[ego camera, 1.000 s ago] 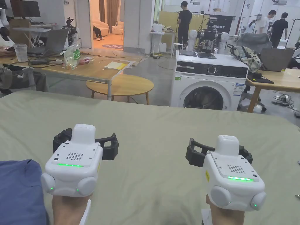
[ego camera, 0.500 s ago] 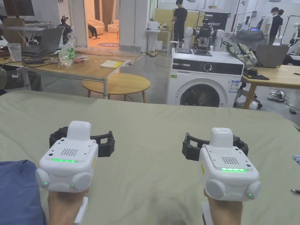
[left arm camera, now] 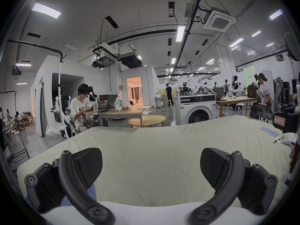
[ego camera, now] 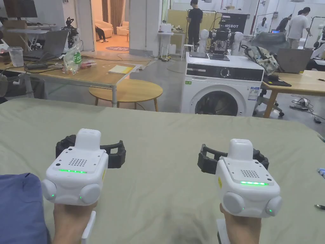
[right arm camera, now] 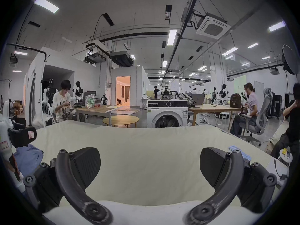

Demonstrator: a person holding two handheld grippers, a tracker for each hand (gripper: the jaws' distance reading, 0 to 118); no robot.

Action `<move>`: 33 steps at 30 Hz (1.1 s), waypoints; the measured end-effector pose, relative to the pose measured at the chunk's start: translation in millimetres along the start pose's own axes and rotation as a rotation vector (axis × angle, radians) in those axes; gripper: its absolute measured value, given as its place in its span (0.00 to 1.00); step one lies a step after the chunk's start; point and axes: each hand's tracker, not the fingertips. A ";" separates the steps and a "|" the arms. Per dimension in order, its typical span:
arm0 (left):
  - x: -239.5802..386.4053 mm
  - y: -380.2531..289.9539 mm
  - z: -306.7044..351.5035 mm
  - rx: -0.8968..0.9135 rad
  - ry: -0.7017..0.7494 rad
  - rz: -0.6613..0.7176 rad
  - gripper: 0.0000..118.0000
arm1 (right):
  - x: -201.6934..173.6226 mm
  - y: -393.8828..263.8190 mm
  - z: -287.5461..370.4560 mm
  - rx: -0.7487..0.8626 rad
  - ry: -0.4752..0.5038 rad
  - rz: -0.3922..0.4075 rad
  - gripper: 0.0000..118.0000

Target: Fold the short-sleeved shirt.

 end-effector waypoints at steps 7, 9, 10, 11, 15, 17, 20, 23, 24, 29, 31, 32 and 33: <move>-4.4 0.5 -0.5 -0.006 -0.023 0.036 0.99 | -1.1 -0.9 -1.0 0.005 0.005 0.020 1.00; -5.0 -1.0 0.4 -0.010 -0.019 0.046 0.99 | -0.3 -1.4 -1.6 -0.006 0.023 0.016 1.00; -5.5 -2.0 1.4 -0.012 -0.021 0.049 0.99 | -0.1 -1.8 -1.5 -0.008 0.024 0.013 1.00; -5.6 -2.6 2.3 -0.013 -0.021 0.048 0.99 | 0.3 -2.6 -0.9 -0.006 0.024 0.013 1.00; -4.5 -5.2 5.4 -0.003 -0.016 0.017 0.99 | 2.6 -2.2 0.7 -0.002 0.019 0.007 1.00; -4.8 -4.6 6.4 -0.007 -0.027 0.004 0.99 | 5.7 -1.5 1.6 -0.003 0.029 -0.018 1.00; -6.2 -2.7 8.0 -0.007 -0.049 0.011 0.99 | 6.7 -2.8 0.7 -0.009 0.020 -0.010 1.00; -5.3 -0.6 8.8 0.003 -0.037 0.006 0.99 | 8.0 -3.1 0.7 -0.018 0.031 -0.017 1.00; -4.9 0.5 9.3 0.007 -0.031 0.005 0.99 | 7.6 -3.1 1.1 -0.021 0.029 -0.016 1.00; -3.7 3.1 10.7 0.016 -0.006 -0.003 0.92 | 2.1 -2.3 2.7 -0.010 0.012 0.017 1.00; -4.4 1.9 11.4 0.018 -0.006 -0.003 0.91 | 1.9 -2.5 2.8 -0.010 0.013 0.024 1.00; -4.9 1.4 11.6 0.014 -0.007 0.001 0.90 | 1.7 -3.0 2.6 -0.010 0.012 0.025 1.00; -5.2 1.0 12.0 0.010 -0.007 0.006 0.88 | 1.3 -3.3 3.1 -0.008 0.010 0.027 1.00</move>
